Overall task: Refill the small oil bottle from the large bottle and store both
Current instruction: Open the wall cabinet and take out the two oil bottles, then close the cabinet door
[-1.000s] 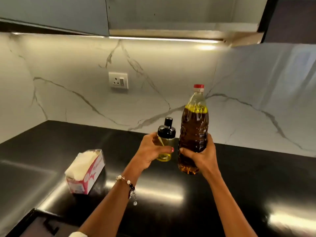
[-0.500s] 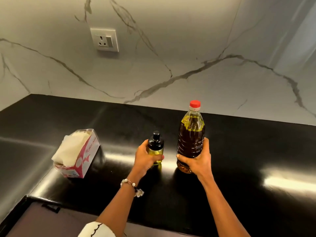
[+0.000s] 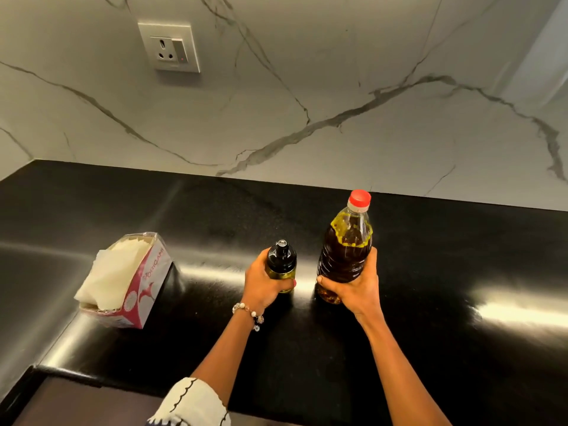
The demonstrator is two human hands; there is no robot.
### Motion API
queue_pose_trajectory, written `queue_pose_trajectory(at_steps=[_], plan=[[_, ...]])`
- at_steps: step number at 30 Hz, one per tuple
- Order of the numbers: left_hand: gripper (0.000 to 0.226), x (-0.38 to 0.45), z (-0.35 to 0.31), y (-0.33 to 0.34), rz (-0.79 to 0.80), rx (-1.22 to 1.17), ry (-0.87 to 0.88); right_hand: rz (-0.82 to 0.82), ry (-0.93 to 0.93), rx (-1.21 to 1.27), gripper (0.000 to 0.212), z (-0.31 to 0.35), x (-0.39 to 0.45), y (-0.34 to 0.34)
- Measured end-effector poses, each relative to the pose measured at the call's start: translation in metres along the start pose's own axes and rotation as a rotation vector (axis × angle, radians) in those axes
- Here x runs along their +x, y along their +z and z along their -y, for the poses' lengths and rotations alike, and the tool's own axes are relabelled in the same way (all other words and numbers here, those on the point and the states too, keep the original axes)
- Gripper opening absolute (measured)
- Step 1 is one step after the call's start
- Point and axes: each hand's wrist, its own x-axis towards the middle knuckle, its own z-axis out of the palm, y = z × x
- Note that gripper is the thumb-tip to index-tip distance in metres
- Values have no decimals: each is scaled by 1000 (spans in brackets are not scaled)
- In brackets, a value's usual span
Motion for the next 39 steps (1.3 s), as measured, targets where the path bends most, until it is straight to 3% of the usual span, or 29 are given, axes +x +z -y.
queue_pose_trajectory(at_steps=[6,9,13,17,20,24,27,34,39], plan=[[70,-2,-3,-2,30,51,-9,28,7,43,100,-2,-4,-1],[77,-5,0,-4,35,98,25,96,11,63,104,-1,-6,-6],[102,-13,-5,-11,47,99,68,240,32,68,110,3,-3,-23],[97,-21,-40,-28,10,117,178,335,-11,109,107,35,3,-48],[68,-29,-84,-38,-94,83,298,258,-121,121,88,74,5,-65],[26,-42,-159,-46,-274,105,495,-137,-294,149,39,134,3,-76],[14,-59,-219,-58,-347,138,691,-331,-437,169,19,187,0,-83],[12,-128,-318,-117,-612,141,1012,-285,-817,205,11,302,-25,-73],[14,-197,-344,-178,-936,267,1157,-162,-1003,264,7,364,-59,-30]])
